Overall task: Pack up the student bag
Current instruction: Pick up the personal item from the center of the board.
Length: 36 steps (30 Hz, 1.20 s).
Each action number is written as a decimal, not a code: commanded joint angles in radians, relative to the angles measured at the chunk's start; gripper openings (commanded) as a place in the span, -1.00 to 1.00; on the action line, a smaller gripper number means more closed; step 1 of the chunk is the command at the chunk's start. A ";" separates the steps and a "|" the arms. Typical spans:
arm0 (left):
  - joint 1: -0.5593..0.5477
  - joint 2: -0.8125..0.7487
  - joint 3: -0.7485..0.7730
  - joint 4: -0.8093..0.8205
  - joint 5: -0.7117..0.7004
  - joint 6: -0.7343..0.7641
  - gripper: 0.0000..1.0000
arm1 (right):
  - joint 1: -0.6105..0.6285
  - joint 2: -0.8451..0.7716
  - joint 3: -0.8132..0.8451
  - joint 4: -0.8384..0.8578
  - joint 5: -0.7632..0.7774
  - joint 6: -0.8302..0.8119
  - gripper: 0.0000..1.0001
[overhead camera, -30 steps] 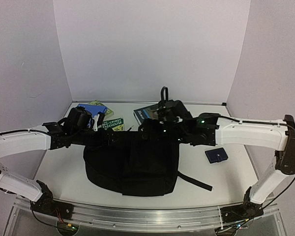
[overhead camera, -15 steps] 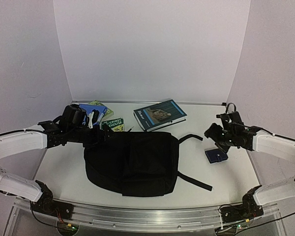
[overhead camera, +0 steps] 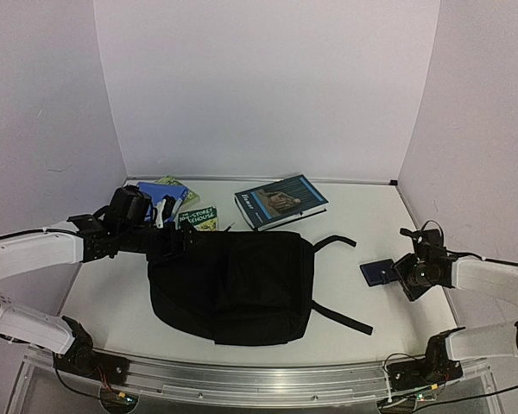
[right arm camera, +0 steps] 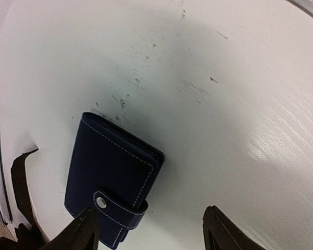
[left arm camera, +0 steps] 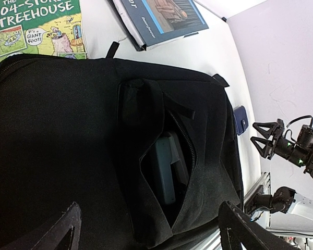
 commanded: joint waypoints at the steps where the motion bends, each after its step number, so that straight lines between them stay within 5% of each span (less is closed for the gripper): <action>1: 0.008 -0.007 -0.009 0.039 0.017 -0.010 0.83 | -0.019 0.041 -0.018 0.121 -0.021 0.019 0.20; 7: 0.009 -0.002 -0.012 0.044 0.021 -0.017 0.83 | -0.022 0.137 -0.019 0.247 -0.052 0.021 -0.09; 27: 0.011 -0.024 0.013 0.002 0.011 -0.022 0.84 | -0.030 0.208 0.027 0.234 -0.036 0.057 -0.14; 36: 0.011 -0.068 -0.005 -0.023 -0.009 -0.025 0.84 | -0.030 0.219 0.035 0.232 -0.039 0.048 -0.95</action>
